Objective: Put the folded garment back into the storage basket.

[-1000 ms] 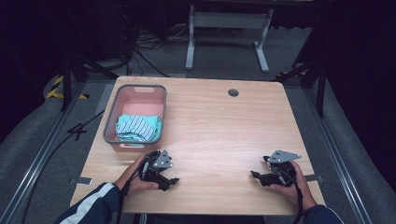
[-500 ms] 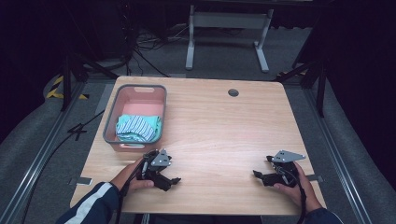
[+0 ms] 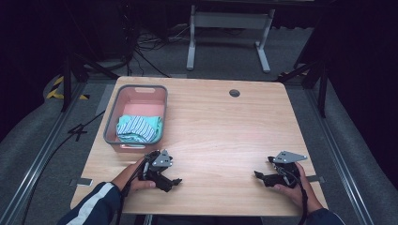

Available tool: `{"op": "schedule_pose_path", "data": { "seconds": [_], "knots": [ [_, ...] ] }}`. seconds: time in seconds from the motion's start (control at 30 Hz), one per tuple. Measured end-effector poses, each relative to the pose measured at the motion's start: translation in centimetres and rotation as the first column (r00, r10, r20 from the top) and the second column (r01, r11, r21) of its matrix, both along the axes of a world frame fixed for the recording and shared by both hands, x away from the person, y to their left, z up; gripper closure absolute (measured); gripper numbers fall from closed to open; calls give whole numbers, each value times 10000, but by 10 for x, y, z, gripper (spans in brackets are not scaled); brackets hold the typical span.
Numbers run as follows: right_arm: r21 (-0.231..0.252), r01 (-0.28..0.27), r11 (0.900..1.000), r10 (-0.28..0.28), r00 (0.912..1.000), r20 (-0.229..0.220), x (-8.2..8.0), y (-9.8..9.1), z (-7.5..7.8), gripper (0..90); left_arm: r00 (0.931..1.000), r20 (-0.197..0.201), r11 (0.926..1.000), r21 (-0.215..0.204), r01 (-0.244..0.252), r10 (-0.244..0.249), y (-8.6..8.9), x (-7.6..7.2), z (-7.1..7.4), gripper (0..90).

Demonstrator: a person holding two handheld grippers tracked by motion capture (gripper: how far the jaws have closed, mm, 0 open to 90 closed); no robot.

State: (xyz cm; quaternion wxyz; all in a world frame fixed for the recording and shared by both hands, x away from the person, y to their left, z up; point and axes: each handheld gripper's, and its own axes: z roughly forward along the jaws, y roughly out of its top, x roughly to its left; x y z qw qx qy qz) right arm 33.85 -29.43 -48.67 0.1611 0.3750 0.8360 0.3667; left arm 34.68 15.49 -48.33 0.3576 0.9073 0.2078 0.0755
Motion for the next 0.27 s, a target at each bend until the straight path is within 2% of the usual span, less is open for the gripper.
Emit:
{"op": "schedule_pose_path", "data": {
  "seconds": [0.27],
  "knots": [
    [-11, -6, 10000, 6, 10000, -12, 1, -3, 0, 149, 10000, -22, 10000, 13, -26, 26, 0, 0, 0, 95]
  ]
}}
